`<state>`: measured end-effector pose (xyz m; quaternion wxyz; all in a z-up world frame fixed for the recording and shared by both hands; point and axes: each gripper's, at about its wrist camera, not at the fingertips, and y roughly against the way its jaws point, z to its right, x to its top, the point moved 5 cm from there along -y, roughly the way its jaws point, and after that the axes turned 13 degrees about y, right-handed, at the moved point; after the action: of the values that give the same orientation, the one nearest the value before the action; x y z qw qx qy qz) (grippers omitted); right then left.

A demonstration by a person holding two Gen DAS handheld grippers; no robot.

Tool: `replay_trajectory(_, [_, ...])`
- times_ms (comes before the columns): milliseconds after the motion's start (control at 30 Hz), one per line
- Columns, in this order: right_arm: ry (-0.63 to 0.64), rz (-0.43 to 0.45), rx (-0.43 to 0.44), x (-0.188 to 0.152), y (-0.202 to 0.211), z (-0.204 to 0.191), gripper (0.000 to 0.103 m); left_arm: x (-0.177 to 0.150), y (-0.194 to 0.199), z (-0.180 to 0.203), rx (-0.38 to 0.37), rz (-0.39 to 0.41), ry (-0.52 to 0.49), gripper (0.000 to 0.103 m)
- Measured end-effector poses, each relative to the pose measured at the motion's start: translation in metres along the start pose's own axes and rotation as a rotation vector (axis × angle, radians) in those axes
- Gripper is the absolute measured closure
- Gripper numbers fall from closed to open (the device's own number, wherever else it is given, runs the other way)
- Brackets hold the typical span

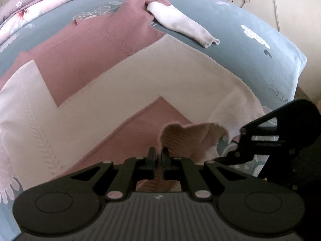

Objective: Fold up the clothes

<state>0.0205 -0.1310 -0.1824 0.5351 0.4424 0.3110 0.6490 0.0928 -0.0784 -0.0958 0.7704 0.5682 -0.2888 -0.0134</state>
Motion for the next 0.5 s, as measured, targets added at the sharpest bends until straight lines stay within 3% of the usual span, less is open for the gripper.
replay_trajectory(200, [0.044,-0.013,0.04,0.008,-0.011,0.019,0.067,-0.002,0.003,-0.005,-0.037,0.003,0.013,0.096])
replay_trajectory(267, [0.025,-0.02,0.072,0.007,-0.011,0.021,0.101,-0.002,0.005,-0.005,-0.045,0.006,0.019,0.096])
replay_trajectory(500, [-0.099,0.004,0.181,-0.001,0.009,0.026,0.101,-0.004,0.015,0.001,-0.066,0.018,-0.004,0.096])
